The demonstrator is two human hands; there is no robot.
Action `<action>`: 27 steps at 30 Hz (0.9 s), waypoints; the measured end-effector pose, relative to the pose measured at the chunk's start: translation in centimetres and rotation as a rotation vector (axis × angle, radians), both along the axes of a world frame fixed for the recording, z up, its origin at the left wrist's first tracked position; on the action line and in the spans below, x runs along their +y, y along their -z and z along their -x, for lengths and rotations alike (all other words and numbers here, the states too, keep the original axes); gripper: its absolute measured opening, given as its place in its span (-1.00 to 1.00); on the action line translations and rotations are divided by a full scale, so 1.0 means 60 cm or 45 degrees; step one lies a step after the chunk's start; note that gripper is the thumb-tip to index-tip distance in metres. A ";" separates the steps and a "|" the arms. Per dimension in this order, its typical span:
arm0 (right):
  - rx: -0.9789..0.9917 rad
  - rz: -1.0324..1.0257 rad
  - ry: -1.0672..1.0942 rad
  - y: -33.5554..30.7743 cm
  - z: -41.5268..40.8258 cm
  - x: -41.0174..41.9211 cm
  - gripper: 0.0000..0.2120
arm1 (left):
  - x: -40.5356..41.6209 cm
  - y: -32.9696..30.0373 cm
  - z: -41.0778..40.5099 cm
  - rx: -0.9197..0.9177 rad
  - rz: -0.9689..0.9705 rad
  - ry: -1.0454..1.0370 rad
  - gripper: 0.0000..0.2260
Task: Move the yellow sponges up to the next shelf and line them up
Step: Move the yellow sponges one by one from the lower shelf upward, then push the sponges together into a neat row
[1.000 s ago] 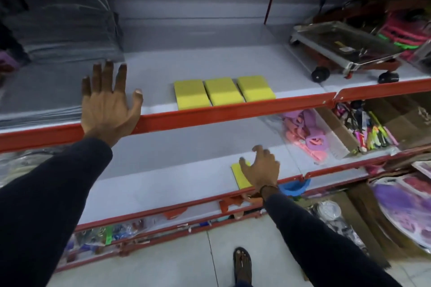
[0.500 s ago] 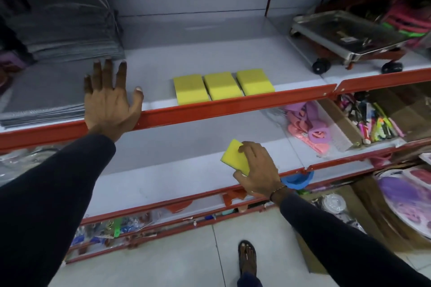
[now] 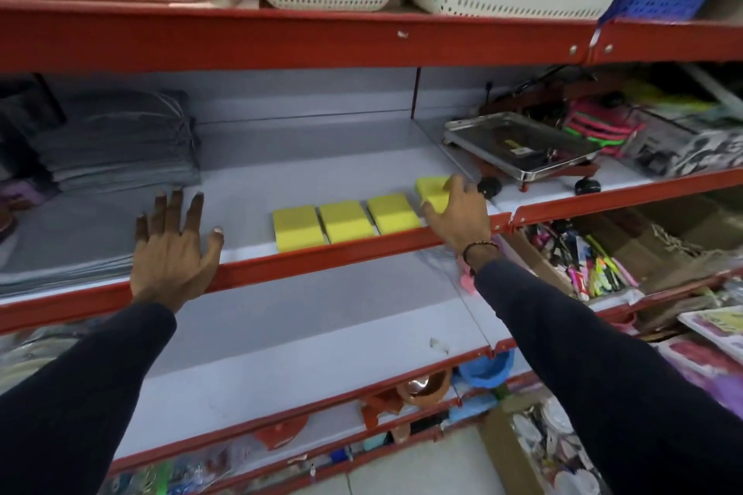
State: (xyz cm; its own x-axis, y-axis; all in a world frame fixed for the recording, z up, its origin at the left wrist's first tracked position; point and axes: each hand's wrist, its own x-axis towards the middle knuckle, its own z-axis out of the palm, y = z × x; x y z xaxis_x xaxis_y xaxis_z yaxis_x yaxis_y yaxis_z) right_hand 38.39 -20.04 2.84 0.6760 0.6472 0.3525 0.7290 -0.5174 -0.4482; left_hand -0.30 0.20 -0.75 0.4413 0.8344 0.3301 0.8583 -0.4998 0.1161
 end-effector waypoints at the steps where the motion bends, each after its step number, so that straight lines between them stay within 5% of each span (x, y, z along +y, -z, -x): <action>1: -0.024 0.096 -0.005 0.007 -0.010 0.003 -0.51 | 0.002 -0.001 -0.001 -0.009 0.003 -0.002 -0.28; 15: -0.255 0.199 -0.042 -0.023 -0.022 -0.004 -0.64 | -0.002 -0.005 -0.004 0.046 0.062 -0.013 -0.30; 19: -0.222 0.015 -0.321 -0.058 0.006 0.022 -0.72 | -0.029 -0.024 -0.028 -0.053 0.058 0.110 -0.30; 23: -0.162 0.114 -0.634 -0.067 0.065 0.072 -0.58 | -0.070 -0.056 -0.090 -0.152 0.127 0.428 -0.28; 27: -0.245 0.307 -0.797 -0.044 0.116 0.094 -0.48 | -0.118 -0.063 -0.138 0.082 0.267 0.542 -0.17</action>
